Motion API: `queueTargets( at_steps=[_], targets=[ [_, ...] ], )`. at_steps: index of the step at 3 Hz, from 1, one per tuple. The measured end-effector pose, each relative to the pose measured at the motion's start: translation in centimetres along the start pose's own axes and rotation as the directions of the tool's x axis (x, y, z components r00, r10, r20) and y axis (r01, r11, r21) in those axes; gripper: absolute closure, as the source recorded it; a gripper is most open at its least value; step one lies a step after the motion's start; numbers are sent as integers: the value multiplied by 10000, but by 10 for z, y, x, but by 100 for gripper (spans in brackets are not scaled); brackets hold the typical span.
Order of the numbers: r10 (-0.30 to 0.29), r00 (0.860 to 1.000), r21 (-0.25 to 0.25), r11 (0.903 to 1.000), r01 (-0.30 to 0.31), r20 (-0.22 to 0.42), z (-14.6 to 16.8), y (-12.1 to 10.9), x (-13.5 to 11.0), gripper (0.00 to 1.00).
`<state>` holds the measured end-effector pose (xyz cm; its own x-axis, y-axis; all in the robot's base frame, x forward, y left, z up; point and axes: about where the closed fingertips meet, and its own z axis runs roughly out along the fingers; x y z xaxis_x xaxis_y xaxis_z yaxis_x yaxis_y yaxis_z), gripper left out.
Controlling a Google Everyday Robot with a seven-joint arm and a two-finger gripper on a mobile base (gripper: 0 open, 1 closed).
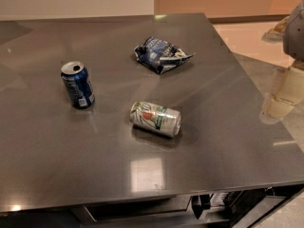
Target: Place 7up can upright
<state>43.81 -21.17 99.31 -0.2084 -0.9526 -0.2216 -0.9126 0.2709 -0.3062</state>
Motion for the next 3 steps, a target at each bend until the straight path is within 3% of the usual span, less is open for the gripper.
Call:
queueTargets(
  at_steps=[2, 3],
  targets=[
    [-5, 9999, -237, 9997, 2, -147, 2, -1, -5, 0],
    [127, 9980, -858, 9962, -180, -623, 22, -7, -23, 0]
  ],
)
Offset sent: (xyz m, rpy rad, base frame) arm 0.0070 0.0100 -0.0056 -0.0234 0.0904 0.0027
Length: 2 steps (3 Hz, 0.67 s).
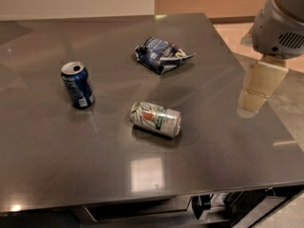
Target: Place 7up can upright
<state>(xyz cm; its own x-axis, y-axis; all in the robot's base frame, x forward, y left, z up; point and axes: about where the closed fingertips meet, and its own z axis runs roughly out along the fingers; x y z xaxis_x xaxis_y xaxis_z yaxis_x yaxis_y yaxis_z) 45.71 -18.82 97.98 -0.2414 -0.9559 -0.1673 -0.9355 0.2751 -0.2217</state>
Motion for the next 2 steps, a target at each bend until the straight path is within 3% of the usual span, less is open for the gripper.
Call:
queueTargets(
  at_steps=[2],
  targets=[
    [804, 9933, -791, 9931, -870, -830, 60, -12, -58, 0]
  ],
)
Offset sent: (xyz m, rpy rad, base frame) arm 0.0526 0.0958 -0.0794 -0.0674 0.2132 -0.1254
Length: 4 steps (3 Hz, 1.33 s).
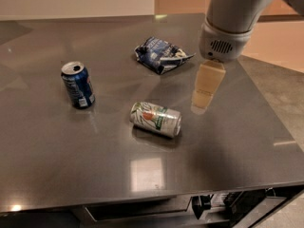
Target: Place 7up can upright
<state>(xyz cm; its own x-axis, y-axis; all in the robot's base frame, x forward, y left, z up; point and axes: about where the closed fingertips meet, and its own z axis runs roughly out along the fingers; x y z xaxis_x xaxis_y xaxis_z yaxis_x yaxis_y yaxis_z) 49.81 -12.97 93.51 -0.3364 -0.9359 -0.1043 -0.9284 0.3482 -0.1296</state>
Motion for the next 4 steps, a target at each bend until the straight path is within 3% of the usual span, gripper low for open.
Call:
queueTargets(
  at_steps=[2, 4],
  targets=[
    [122, 9997, -747, 9971, -136, -194, 45, 32, -48, 0],
    [-93, 9991, -813, 9967, 60, -409, 73, 59, -76, 0]
  ],
)
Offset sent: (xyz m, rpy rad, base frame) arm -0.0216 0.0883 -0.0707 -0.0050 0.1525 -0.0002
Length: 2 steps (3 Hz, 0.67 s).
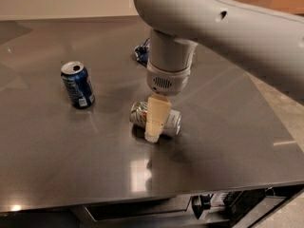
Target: Place 7up can upright
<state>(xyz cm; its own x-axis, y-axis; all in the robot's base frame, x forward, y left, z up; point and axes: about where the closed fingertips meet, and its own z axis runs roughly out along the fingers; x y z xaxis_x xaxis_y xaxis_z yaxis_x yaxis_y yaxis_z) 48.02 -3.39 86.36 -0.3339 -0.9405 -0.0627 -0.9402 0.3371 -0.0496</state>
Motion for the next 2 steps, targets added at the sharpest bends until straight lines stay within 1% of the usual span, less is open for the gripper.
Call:
queueTargets(
  at_steps=[1, 2],
  targets=[
    [6, 9999, 91, 10000, -5, -130, 10, -2, -10, 0],
    [113, 9996, 64, 9999, -112, -247, 19, -6, -18, 0]
  ],
)
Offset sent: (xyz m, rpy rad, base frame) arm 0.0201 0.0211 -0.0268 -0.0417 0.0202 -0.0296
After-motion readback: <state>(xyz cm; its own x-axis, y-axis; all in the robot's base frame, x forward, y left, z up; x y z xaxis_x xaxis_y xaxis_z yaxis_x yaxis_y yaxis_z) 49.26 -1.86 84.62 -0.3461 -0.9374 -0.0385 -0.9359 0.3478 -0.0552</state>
